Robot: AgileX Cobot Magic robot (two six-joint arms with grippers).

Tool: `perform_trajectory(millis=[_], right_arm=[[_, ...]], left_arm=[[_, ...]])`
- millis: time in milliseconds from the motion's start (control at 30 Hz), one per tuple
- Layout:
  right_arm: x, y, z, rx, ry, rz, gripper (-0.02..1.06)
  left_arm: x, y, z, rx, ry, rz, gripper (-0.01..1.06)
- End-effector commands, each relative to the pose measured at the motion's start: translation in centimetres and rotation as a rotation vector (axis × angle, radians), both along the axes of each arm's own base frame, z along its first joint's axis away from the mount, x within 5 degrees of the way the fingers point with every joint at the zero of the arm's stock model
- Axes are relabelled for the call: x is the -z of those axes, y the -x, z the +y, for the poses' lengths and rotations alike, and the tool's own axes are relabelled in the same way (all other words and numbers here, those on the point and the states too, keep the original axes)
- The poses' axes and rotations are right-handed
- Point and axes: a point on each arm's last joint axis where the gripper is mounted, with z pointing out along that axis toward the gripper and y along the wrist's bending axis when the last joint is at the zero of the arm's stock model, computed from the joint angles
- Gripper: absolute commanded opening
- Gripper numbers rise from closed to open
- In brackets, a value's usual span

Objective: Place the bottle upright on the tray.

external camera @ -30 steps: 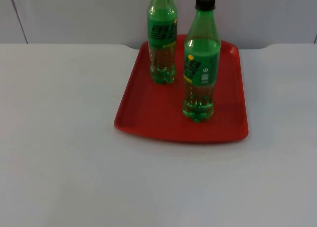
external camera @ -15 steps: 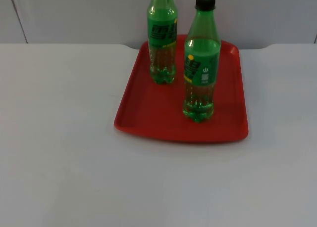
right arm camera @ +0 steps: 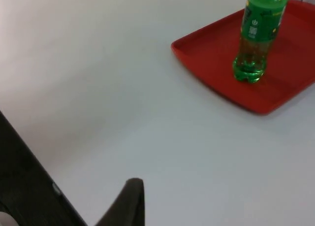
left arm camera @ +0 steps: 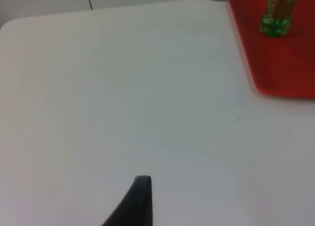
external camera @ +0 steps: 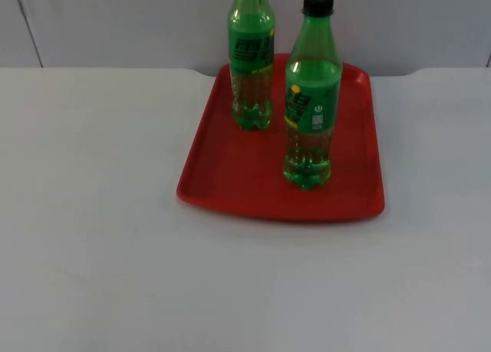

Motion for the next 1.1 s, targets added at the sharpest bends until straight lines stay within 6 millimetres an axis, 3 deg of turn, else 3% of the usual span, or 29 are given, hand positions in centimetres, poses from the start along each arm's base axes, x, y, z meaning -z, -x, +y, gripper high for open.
perform_trajectory(millis=[0, 1067], right_arm=[[0.19, -0.05, -0.03, 0.008, 0.003, 0.003, 1.05], [0.18, -0.01, 0.03, -0.004, 0.006, -0.003, 1.05]], left_arm=[[0.10, -0.01, 0.00, 0.009, -0.002, -0.001, 1.05], [0.10, 0.00, -0.06, 0.013, 0.005, 0.000, 1.05]])
